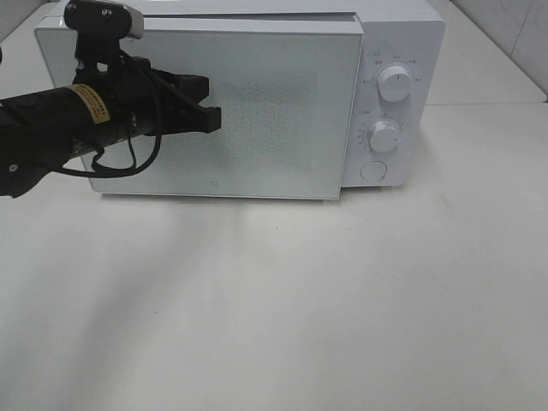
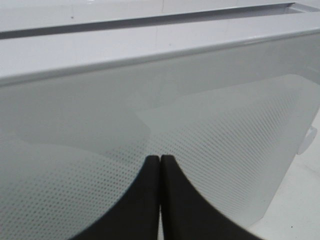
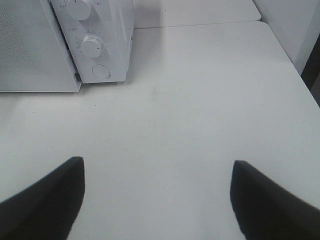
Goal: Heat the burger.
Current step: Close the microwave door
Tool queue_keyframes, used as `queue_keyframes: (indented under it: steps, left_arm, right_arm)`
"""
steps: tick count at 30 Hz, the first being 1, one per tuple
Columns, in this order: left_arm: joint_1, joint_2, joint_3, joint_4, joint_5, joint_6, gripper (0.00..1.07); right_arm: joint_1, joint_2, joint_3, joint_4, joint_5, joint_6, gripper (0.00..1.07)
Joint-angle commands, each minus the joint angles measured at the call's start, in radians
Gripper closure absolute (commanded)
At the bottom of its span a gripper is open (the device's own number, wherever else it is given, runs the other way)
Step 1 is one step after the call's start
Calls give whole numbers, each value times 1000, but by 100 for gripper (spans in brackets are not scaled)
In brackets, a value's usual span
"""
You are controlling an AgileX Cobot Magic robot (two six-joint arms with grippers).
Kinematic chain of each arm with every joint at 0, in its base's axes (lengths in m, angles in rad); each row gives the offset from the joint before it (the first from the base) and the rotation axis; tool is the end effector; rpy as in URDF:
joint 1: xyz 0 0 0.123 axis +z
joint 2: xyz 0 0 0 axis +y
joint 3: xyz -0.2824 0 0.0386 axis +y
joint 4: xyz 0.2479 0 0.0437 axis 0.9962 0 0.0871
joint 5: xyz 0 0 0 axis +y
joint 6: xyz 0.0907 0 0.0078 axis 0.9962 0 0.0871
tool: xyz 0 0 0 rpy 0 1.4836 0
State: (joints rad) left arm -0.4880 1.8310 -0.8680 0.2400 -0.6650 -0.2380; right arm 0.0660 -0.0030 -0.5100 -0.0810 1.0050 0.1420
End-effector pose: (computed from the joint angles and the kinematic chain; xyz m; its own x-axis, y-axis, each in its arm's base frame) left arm 0.3251 -0.1877 0.1872 -0.2249 0.0659 -0.9721 0.5800 0.8108 -0.0792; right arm -0.0041 -0.0065 0.2847 -0.3900 0.0726 -0.9179 0.0354 0.9973 0.0638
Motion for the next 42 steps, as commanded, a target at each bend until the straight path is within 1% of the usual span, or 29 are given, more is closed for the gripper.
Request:
queue_keyframes:
  steps: [1, 2, 4, 5, 9, 10, 14, 16, 17, 19, 24, 28, 29, 34, 38, 39, 40, 42]
  left_arm:
    - [-18, 28, -54, -35, 43, 20, 107]
    - [-25, 50, -79, -40, 45, 25, 107]
    - [-26, 57, -90, -42, 45, 25, 107]
    - [-31, 76, -116, -46, 45, 24, 107]
    - [-41, 94, -146, -61, 45, 25, 107]
    - [-43, 108, -167, -68, 45, 25, 107]
    - [-47, 130, -201, -69, 61, 25, 107]
    - [-54, 150, -248, -73, 96, 25, 107]
    - [-54, 150, -248, -73, 96, 25, 107]
    - [-59, 169, -284, -73, 102, 25, 107]
    - [-64, 196, -325, -73, 103, 25, 107]
    - [-64, 199, -329, -72, 104, 16, 107]
    - [-69, 194, -329, -67, 116, 2, 107]
    - [-97, 177, -329, -62, 172, -10, 107]
    - [-157, 152, -324, -61, 256, -14, 107]
    - [-157, 152, -324, -61, 256, -14, 107]
    - [-183, 140, -324, -61, 301, -14, 107]
    - [-194, 133, -324, -61, 322, -14, 107]
  right_arm:
    - [-6, -29, 8, 3, -4, 13, 31]
    - [-6, -29, 8, 3, -4, 13, 31]
    - [-6, -29, 8, 3, -4, 13, 31]
    - [-6, -29, 8, 3, -4, 13, 31]
    - [-6, -29, 8, 3, -4, 13, 31]
    - [-6, -29, 8, 3, -4, 13, 31]
    - [-6, -29, 8, 3, -4, 13, 31]
    - [-6, -29, 8, 3, -4, 13, 31]
    - [-6, -29, 8, 3, -4, 13, 31]
    - [-6, -29, 8, 3, -4, 13, 31]
    - [-6, -29, 8, 3, -4, 13, 31]
    - [-6, -29, 8, 3, -4, 13, 31]
    - [-6, -29, 8, 3, -4, 13, 31]
    - [-6, -29, 8, 3, -4, 13, 31]
    - [-6, -29, 8, 3, -4, 13, 31]
    - [-6, -29, 8, 3, -4, 13, 31]
    - [-6, -29, 8, 3, -4, 13, 31]
    - [-6, -29, 8, 3, -4, 13, 31]
